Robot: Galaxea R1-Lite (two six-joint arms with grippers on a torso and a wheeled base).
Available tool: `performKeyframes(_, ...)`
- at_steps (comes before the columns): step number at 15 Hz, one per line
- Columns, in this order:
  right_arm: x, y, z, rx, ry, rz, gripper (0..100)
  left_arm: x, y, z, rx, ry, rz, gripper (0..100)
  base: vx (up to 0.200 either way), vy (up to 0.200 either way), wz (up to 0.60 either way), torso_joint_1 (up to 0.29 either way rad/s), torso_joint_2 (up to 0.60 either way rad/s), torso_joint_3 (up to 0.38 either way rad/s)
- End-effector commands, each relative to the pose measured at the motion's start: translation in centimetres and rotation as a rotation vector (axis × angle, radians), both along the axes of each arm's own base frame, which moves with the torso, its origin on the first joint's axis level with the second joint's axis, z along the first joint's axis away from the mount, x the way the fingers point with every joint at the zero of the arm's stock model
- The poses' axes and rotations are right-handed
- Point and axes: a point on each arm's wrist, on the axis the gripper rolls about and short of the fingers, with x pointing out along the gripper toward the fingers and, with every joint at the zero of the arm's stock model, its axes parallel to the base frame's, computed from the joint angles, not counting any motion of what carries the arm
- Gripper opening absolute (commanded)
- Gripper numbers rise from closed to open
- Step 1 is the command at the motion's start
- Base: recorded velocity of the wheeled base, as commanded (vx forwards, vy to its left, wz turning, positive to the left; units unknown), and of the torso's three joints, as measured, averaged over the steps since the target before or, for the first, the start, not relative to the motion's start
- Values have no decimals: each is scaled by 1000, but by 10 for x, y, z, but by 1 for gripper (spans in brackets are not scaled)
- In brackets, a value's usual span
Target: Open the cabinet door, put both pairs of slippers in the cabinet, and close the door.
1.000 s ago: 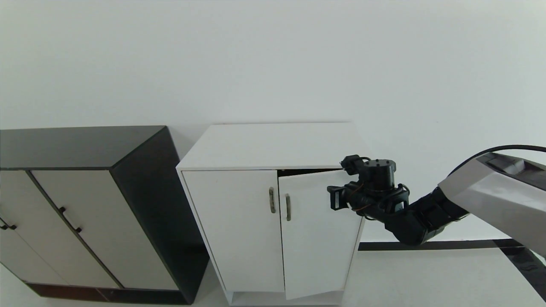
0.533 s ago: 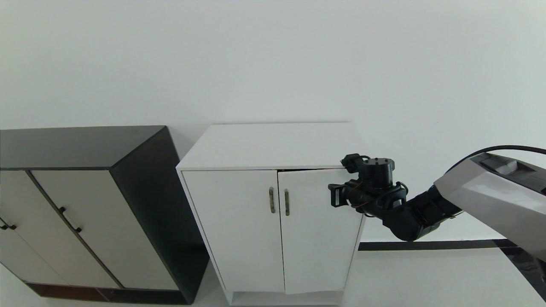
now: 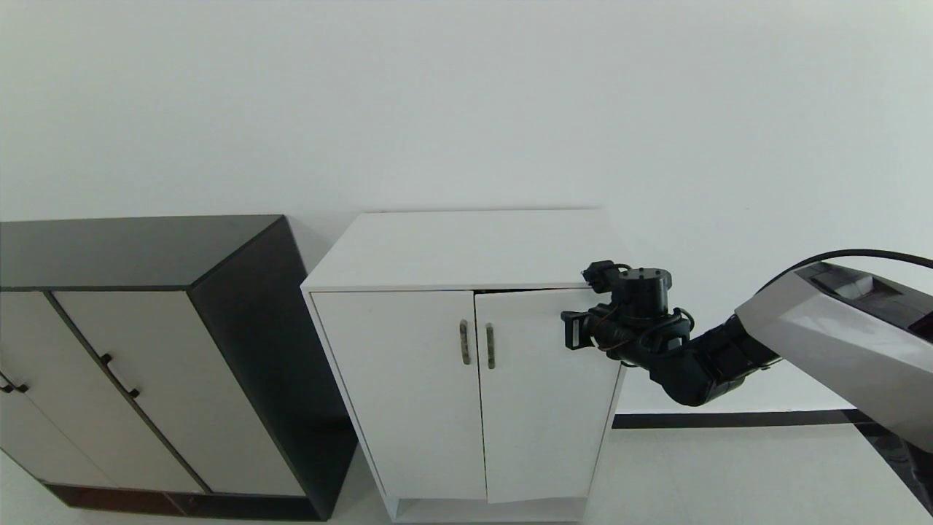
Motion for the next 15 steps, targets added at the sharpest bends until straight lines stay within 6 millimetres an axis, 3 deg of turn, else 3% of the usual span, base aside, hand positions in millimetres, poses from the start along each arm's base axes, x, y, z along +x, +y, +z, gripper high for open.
performKeyframes(1,2,1,-2,0,0,0,0,0,0,0,0,0,0,0,0,0,0,0,0,0)
performKeyframes(15,5,-1,-3,1,-4,-9,0,0,0,0,0,0,0,0,0,0,0,0,0,0)
